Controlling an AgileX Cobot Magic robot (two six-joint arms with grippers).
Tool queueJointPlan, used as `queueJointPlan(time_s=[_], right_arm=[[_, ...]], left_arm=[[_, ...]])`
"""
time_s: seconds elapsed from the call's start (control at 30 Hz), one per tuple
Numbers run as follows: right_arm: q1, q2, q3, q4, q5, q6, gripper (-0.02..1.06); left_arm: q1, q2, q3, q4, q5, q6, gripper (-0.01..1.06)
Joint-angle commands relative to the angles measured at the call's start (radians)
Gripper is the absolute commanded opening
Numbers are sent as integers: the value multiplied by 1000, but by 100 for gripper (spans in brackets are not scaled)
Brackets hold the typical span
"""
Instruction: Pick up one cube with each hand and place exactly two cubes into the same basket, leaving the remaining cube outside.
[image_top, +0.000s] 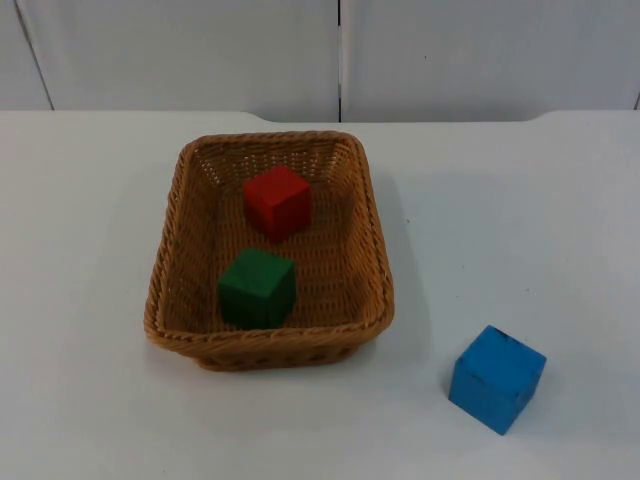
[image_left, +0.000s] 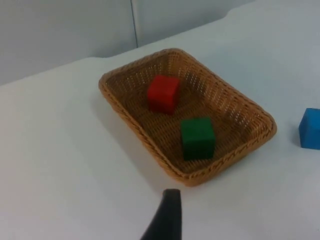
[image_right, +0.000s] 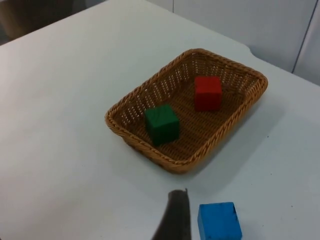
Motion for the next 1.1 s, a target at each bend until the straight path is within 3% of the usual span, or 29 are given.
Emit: queueJointPlan(time_s=[0.0, 0.27, 0.77, 0.83, 1.07], right_arm=[[5, -48, 20, 4, 12, 9, 69], [5, -174, 60, 2, 96, 42, 69], [5, -384, 60, -16, 298, 83, 69], [5, -429, 60, -65, 332, 144, 69], [5, -489, 60, -148, 391, 211, 69]], left_arm=[[-4, -26, 3, -14, 28, 2, 79], [-4, -85, 4, -19, 92, 18, 79], [-4, -147, 17, -28, 131, 44, 79], [-4, -147, 23, -26, 134, 44, 79], [-4, -147, 26, -22, 142, 44, 79]])
